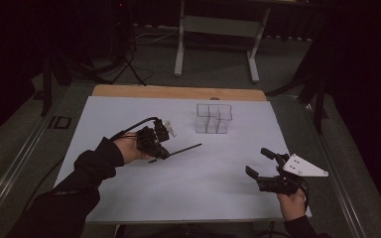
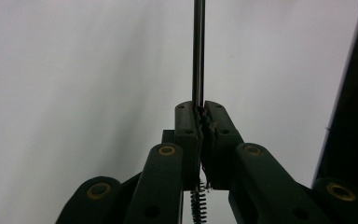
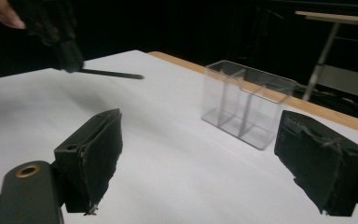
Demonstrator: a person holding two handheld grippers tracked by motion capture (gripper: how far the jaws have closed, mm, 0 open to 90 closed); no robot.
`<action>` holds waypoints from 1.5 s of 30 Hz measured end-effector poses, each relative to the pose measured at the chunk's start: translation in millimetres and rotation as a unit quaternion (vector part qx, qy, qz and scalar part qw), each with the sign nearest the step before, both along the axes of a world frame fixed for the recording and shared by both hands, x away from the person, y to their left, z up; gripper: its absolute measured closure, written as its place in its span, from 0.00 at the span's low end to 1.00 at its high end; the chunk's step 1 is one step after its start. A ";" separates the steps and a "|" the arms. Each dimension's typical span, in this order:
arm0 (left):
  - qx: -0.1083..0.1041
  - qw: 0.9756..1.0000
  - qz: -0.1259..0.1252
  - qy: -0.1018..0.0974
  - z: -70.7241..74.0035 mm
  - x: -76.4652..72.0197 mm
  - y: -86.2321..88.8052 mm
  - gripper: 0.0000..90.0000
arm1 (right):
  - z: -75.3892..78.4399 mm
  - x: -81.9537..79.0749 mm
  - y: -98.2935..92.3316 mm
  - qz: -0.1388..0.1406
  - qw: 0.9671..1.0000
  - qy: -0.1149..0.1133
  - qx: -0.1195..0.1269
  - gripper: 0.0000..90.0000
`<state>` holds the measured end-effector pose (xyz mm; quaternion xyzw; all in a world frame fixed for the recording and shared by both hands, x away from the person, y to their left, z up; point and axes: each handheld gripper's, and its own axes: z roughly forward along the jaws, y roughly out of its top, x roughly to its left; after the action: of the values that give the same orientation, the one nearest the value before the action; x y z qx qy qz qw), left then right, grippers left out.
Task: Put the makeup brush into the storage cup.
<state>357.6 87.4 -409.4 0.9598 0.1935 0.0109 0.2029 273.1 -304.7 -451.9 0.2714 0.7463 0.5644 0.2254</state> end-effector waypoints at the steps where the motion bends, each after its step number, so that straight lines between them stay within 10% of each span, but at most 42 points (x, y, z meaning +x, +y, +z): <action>1: 0.000 1.000 0.001 -0.001 1.3 -0.1 -1.3 0.96 | 2.1 0.2 1.1 0.002 1.000 -0.003 0.001 0.16; 10: 0.013 0.999 -0.034 -0.002 4.2 -5.3 -18.8 0.96 | 26.9 11.0 9.5 0.045 0.999 0.003 -0.022 0.17; 21: 0.013 0.998 -0.060 0.003 5.4 -5.8 -37.4 0.96 | 41.1 43.5 33.9 0.122 0.983 0.084 -0.104 0.16; 23: 0.014 0.997 -0.070 -0.003 5.6 -6.5 -44.5 0.96 | 44.0 53.8 46.0 0.161 0.972 0.104 -0.135 0.22; 27: 0.015 0.997 -0.077 -0.005 6.5 -8.2 -50.9 0.96 | 43.2 58.2 52.4 0.172 0.965 0.117 -0.157 0.25; 32: 0.016 0.996 -0.084 0.003 5.2 -7.3 -59.0 0.96 | 38.0 66.4 70.9 0.210 0.943 0.125 -0.225 0.46; 33: 0.016 0.996 -0.084 0.003 5.2 -7.3 -59.0 0.96 | 38.0 66.4 70.9 0.210 0.943 0.125 -0.225 0.46; 34: 0.019 0.995 -0.093 0.008 3.9 -9.1 -63.2 0.96 | 32.7 69.2 80.0 0.219 0.932 0.121 -0.263 0.52; 35: 0.019 0.995 -0.093 0.008 3.9 -9.1 -63.2 0.96 | 32.7 69.2 80.0 0.219 0.932 0.121 -0.263 0.52; 43: 0.033 0.994 -0.109 0.002 1.4 -11.1 -68.9 0.96 | 19.8 71.3 101.2 0.236 0.897 0.114 -0.355 0.68; 45: 0.034 0.994 -0.107 0.001 0.6 -10.9 -69.4 0.96 | 19.8 71.3 101.2 0.236 0.897 0.114 -0.355 0.68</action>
<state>346.7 18.0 -408.8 0.9813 0.0892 -0.0056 0.1702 344.4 -203.5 -432.0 0.0514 0.9598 0.2641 0.0803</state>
